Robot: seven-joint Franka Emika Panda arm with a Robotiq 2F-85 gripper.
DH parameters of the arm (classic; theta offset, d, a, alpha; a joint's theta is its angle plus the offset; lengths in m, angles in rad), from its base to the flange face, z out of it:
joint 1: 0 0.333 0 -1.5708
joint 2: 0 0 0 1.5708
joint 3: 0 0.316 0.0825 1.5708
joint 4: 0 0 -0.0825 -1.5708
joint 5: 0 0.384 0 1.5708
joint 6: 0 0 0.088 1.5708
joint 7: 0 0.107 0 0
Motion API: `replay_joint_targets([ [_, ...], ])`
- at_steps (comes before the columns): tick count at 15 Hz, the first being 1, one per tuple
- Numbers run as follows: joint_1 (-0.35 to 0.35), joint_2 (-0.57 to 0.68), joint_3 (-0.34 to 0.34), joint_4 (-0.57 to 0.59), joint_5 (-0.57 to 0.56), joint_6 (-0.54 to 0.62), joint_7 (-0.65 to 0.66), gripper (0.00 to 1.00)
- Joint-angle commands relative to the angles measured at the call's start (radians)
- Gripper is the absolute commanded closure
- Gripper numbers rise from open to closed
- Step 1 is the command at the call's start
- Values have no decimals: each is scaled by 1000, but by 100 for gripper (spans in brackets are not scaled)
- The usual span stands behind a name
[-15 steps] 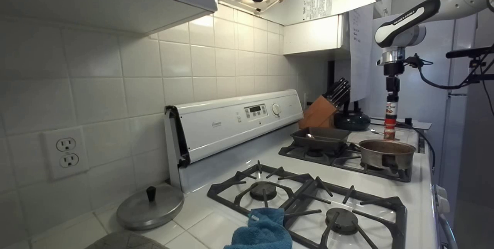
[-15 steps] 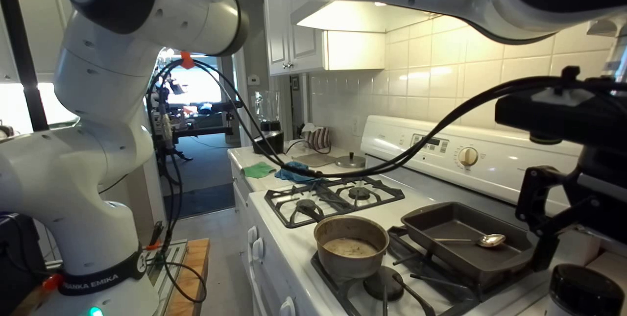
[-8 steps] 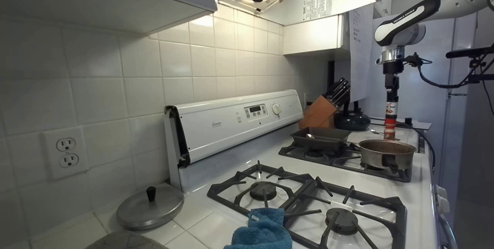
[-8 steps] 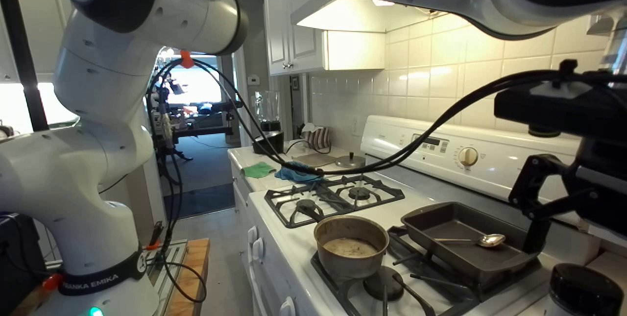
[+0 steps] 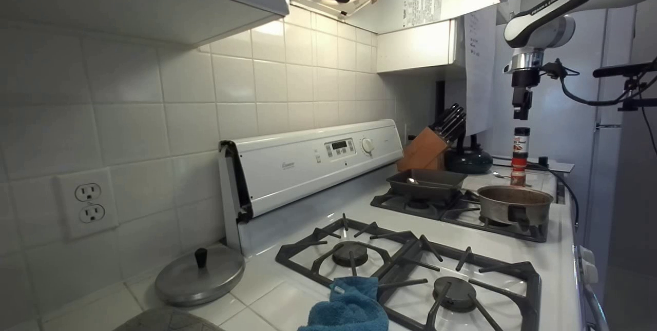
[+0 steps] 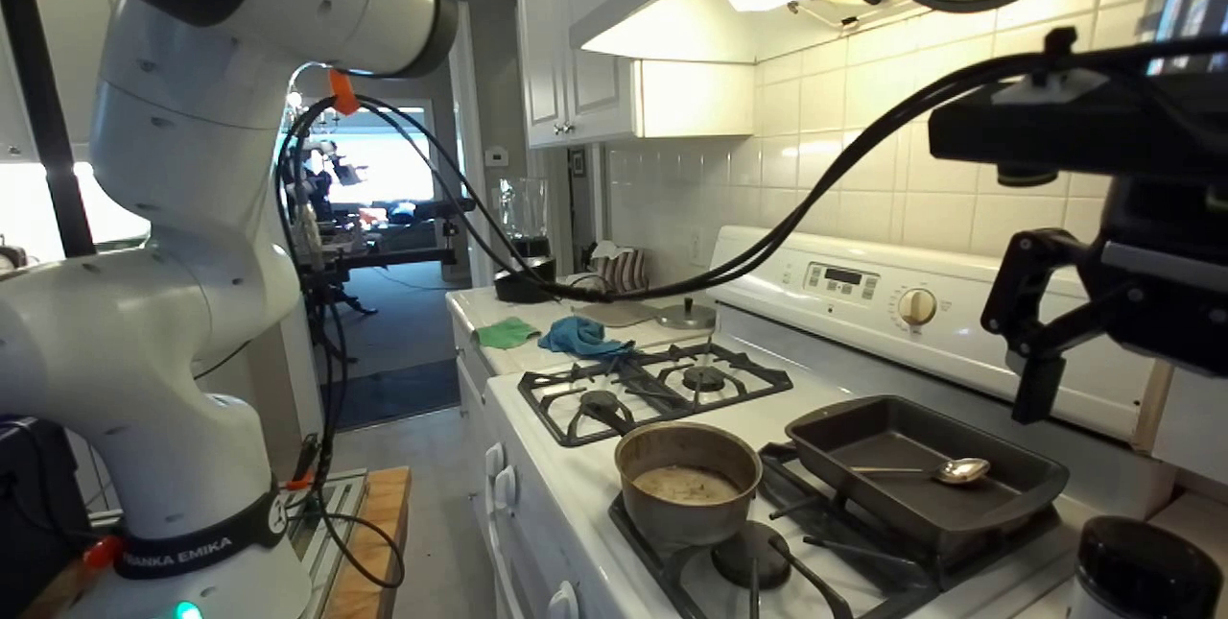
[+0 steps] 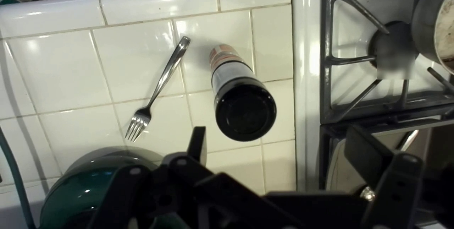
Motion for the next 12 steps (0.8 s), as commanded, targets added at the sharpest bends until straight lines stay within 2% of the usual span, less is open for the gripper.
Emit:
replay_joint_targets([
  [1, 12, -120, 2, -167, 34, 82, 19, 0],
  [4, 20, -194, 5, -285, 56, 143, 26, 0],
  [9, 22, -312, 2, -469, 222, 263, 63, 0],
  [12, 36, -387, -11, -584, 275, 358, 51, 0],
])
